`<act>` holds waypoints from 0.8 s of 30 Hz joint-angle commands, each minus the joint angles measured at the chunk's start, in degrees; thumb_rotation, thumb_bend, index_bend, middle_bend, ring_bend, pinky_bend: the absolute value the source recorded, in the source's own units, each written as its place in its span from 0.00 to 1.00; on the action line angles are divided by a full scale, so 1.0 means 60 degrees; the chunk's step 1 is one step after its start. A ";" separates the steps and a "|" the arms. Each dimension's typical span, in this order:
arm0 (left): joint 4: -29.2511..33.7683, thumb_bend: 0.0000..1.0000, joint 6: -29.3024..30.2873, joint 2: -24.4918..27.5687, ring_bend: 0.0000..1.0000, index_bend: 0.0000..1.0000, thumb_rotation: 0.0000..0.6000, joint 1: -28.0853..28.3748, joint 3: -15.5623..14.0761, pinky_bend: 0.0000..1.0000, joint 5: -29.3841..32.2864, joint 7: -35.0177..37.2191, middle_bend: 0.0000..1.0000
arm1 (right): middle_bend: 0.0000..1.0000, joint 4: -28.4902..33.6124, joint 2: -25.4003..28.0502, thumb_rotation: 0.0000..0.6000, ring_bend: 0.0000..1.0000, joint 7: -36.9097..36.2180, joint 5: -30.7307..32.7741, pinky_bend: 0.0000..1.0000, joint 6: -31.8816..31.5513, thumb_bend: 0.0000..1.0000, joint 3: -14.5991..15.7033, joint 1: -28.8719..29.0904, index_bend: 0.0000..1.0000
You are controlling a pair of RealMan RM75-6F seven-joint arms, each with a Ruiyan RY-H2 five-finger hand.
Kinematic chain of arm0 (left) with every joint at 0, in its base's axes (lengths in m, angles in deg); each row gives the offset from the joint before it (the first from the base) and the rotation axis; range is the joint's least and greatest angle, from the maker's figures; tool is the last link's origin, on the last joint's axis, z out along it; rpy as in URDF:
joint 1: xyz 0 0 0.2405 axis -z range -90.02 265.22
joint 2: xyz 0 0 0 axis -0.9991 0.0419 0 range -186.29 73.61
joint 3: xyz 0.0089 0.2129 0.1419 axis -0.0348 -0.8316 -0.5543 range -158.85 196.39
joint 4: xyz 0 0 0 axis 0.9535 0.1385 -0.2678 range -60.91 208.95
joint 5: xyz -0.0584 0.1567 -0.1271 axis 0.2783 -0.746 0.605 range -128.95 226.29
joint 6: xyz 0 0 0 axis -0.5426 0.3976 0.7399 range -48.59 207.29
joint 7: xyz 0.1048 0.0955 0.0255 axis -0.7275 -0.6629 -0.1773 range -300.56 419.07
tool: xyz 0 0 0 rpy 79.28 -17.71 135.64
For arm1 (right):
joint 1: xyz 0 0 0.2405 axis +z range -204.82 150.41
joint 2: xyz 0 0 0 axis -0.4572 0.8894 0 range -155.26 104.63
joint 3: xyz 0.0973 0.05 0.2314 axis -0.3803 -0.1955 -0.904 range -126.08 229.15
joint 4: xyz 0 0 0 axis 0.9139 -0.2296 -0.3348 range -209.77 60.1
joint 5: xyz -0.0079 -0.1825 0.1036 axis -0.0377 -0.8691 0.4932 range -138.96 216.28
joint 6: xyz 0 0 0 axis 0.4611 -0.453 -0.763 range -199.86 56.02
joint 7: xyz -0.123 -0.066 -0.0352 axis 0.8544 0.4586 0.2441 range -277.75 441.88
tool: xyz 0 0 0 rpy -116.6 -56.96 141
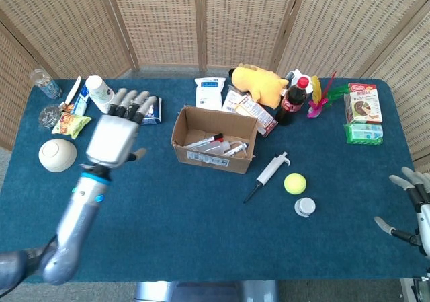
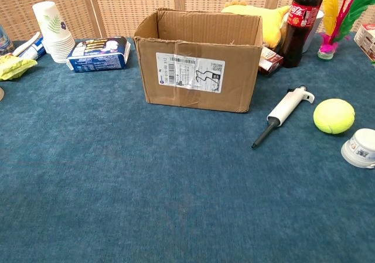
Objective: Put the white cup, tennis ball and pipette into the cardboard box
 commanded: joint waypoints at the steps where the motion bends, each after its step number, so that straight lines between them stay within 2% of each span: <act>1: 0.0754 0.04 0.0365 0.1629 0.00 0.00 1.00 -0.1420 -0.0904 0.04 -0.1425 0.1538 0.00 | 0.04 0.0081 0.0011 1.00 0.00 0.0675 -0.0181 0.02 0.0401 0.03 0.0203 0.0156 0.17; 6: 0.0565 0.04 0.0656 0.2461 0.00 0.00 1.00 -0.2462 -0.1560 0.05 -0.2568 0.3162 0.00 | 0.03 0.0153 0.0090 1.00 0.00 0.1457 -0.0569 0.02 0.0985 0.00 0.0463 0.0446 0.16; 12: -0.0520 0.04 0.1115 0.2865 0.00 0.00 1.00 -0.3736 -0.2328 0.05 -0.3640 0.5485 0.00 | 0.03 0.0295 0.0188 1.00 0.00 0.2099 -0.1178 0.02 0.2131 0.00 0.0765 0.1139 0.16; 17: -0.1393 0.04 0.1467 0.2774 0.00 0.00 1.00 -0.4425 -0.2611 0.05 -0.4201 0.6781 0.00 | 0.03 0.0567 0.0272 1.00 0.00 0.2503 -0.1312 0.05 0.2499 0.00 0.0846 0.1409 0.16; 24: -0.1819 0.04 0.1936 0.2688 0.00 0.00 1.00 -0.5273 -0.2840 0.05 -0.4329 0.7838 0.00 | 0.04 0.0478 0.0236 1.00 0.00 0.2942 -0.1377 0.07 0.2989 0.00 0.1001 0.1681 0.16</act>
